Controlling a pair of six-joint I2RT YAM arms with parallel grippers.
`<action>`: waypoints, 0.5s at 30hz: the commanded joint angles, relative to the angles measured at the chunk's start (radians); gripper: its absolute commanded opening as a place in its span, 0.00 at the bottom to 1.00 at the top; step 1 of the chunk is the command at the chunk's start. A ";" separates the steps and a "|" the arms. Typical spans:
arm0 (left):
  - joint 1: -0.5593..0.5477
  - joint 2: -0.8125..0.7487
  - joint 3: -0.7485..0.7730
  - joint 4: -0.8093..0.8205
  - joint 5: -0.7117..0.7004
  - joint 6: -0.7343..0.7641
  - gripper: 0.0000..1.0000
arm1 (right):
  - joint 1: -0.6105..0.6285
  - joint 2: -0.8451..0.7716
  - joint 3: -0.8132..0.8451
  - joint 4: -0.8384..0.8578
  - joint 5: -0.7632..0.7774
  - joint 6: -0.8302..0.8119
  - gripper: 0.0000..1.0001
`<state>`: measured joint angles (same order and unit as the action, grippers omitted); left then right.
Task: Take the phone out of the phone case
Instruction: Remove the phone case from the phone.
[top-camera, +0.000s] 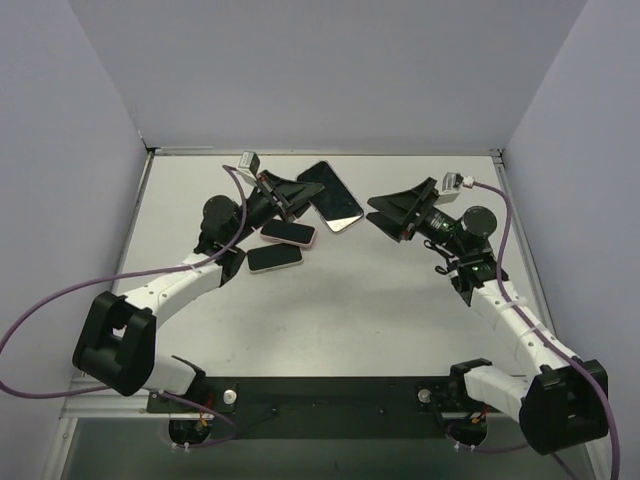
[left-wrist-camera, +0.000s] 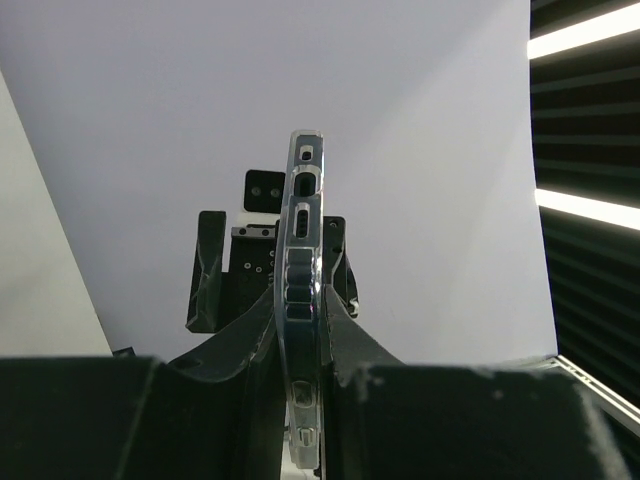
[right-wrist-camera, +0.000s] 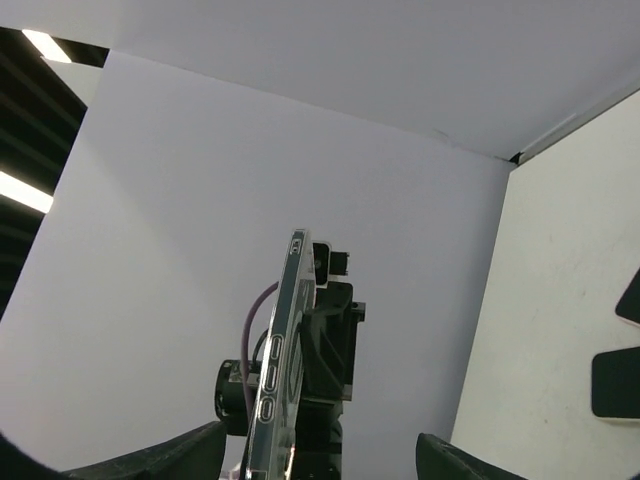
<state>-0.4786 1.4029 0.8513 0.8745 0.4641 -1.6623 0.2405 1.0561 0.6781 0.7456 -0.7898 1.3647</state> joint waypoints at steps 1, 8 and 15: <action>-0.011 0.005 0.072 0.083 0.013 -0.005 0.00 | 0.025 0.030 -0.006 0.273 -0.080 0.092 0.67; -0.012 0.015 0.066 0.107 0.001 -0.016 0.00 | 0.034 0.087 -0.058 0.478 -0.051 0.246 0.41; -0.014 0.025 0.072 0.116 -0.001 -0.020 0.00 | 0.043 0.154 -0.095 0.663 -0.038 0.360 0.19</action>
<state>-0.4892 1.4364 0.8619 0.8791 0.4725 -1.6623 0.2710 1.2045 0.5930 1.1820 -0.8265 1.6585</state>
